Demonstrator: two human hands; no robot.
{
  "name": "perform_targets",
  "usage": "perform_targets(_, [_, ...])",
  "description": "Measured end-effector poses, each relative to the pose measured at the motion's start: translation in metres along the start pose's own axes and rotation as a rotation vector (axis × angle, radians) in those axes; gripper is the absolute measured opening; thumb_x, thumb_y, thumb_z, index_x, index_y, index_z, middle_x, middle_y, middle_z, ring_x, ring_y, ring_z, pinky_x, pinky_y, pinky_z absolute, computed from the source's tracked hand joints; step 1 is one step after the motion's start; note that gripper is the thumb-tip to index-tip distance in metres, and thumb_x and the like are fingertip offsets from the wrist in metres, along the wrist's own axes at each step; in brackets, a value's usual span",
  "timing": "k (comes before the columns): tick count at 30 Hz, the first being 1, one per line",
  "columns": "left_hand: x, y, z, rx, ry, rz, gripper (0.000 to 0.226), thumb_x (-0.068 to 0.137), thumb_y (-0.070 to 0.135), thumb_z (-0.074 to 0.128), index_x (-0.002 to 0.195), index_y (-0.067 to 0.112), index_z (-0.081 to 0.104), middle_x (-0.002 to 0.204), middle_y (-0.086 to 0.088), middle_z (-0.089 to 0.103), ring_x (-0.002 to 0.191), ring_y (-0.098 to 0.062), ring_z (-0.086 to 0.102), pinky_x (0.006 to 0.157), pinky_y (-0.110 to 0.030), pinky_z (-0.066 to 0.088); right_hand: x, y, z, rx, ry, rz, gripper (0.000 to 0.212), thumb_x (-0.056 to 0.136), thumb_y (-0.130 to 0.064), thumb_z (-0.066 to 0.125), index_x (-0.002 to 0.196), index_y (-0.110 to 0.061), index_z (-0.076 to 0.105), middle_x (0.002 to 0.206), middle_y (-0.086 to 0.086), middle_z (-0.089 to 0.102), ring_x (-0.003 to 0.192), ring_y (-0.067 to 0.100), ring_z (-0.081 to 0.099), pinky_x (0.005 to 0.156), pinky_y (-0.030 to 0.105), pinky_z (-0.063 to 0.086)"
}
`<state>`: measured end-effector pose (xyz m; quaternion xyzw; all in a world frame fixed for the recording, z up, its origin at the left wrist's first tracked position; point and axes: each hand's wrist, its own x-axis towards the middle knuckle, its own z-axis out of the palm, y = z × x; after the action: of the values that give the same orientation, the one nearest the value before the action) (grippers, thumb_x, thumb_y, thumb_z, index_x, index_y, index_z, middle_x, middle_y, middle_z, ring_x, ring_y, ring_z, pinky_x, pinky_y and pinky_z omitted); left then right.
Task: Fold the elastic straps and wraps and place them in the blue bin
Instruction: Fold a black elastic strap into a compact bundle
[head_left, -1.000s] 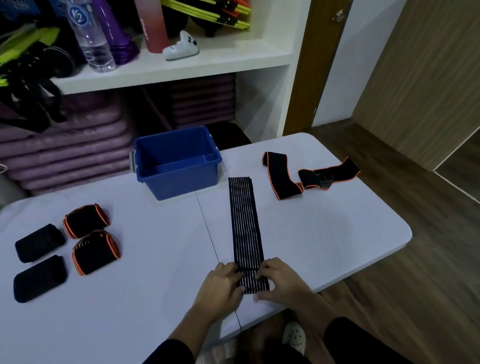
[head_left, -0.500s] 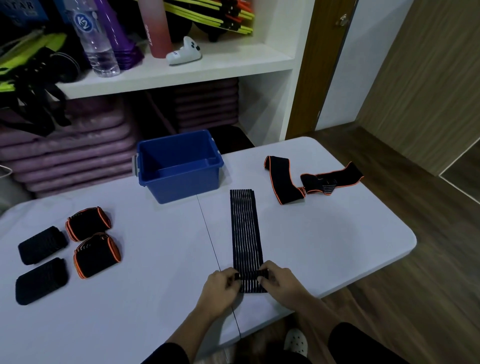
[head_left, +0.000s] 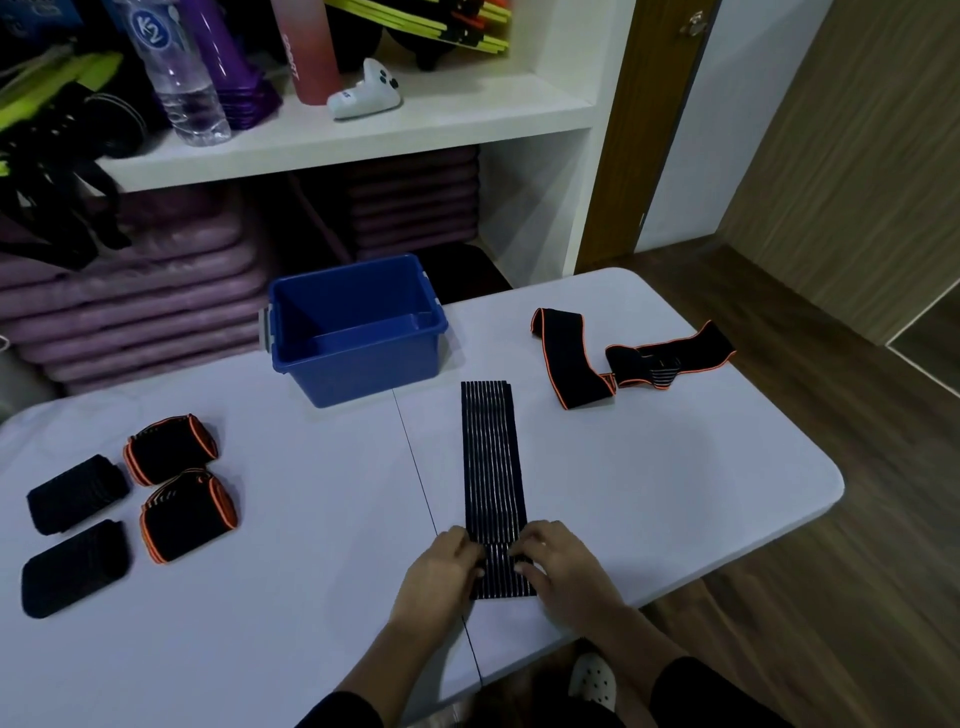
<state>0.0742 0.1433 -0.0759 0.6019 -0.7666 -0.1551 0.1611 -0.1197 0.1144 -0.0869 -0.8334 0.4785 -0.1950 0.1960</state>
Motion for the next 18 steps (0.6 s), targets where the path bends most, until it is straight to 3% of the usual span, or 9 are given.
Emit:
perform_targets(2, [-0.003,-0.009,0.000,0.070,-0.026,0.131,0.023,0.076,0.040,0.060,0.090,0.023,0.066,0.090,0.009,0.059,0.074,-0.009,0.060,0.057,-0.016,0.046,-0.001,0.007,-0.002,-0.025,-0.090,-0.071,0.041,0.075,-0.048,0.061,0.104,-0.020,0.065,0.107,-0.003,0.064,0.098,0.013,0.058,0.082,0.028,0.053])
perform_targets(4, [-0.005,-0.015,-0.002,0.129,-0.063,0.186,0.046,0.068,0.056,0.055,0.101,0.025,0.065,0.100,0.011,0.061,0.081,-0.007,0.058,0.061,-0.017,0.047,-0.002,0.012,-0.005,-0.035,-0.169,-0.092,0.059,0.066,-0.056,0.064,0.113,-0.019,0.063,0.121,0.000,0.060,0.109,0.014,0.055,0.092,0.026,0.046])
perform_targets(7, [-0.002,-0.015,-0.005,0.141,-0.076,0.194,0.047,0.065,0.047,0.058,0.106,0.025,0.062,0.108,0.010,0.061,0.087,-0.009,0.056,0.063,-0.020,0.048,0.001,0.011,-0.008,0.019,-0.174,-0.061,0.051,0.068,-0.039,0.066,0.114,-0.016,0.063,0.131,0.002,0.052,0.119,0.011,0.047,0.097,0.022,0.042])
perform_targets(9, [0.004,-0.010,-0.007,0.073,-0.091,0.145,0.036,0.069,0.034,0.054,0.102,0.021,0.065,0.101,0.007,0.063,0.088,-0.013,0.056,0.068,-0.024,0.048,0.006,0.006,-0.010,0.060,-0.143,-0.053,0.040,0.071,-0.030,0.061,0.107,-0.014,0.065,0.119,0.001,0.059,0.109,0.010,0.051,0.091,0.020,0.045])
perform_targets(12, [0.011,-0.002,-0.014,-0.134,-0.094,-0.004,0.030,0.074,0.033,0.049,0.094,0.020,0.066,0.093,0.006,0.065,0.090,-0.011,0.051,0.076,-0.024,0.045,0.014,-0.001,-0.014,0.120,-0.148,0.061,0.028,0.078,-0.026,0.057,0.103,-0.014,0.065,0.103,0.001,0.064,0.099,0.014,0.055,0.086,0.024,0.045])
perform_targets(15, [0.015,0.000,-0.021,-0.432,-0.132,-0.229,0.013,0.077,0.034,0.053,0.084,0.031,0.064,0.074,0.008,0.066,0.080,-0.012,0.058,0.074,-0.026,0.049,0.018,-0.004,-0.019,0.257,-0.188,0.246,0.020,0.084,-0.029,0.058,0.103,-0.021,0.061,0.085,0.000,0.065,0.080,0.014,0.057,0.075,0.028,0.046])
perform_targets(18, [0.017,0.002,-0.019,-0.543,-0.127,-0.437,0.013,0.084,0.033,0.061,0.088,0.020,0.062,0.070,0.001,0.066,0.073,-0.017,0.064,0.074,-0.031,0.052,0.019,-0.006,-0.016,0.427,-0.176,0.392,0.016,0.088,-0.030,0.057,0.102,-0.021,0.057,0.054,-0.007,0.048,0.050,0.009,0.043,0.055,0.028,0.036])
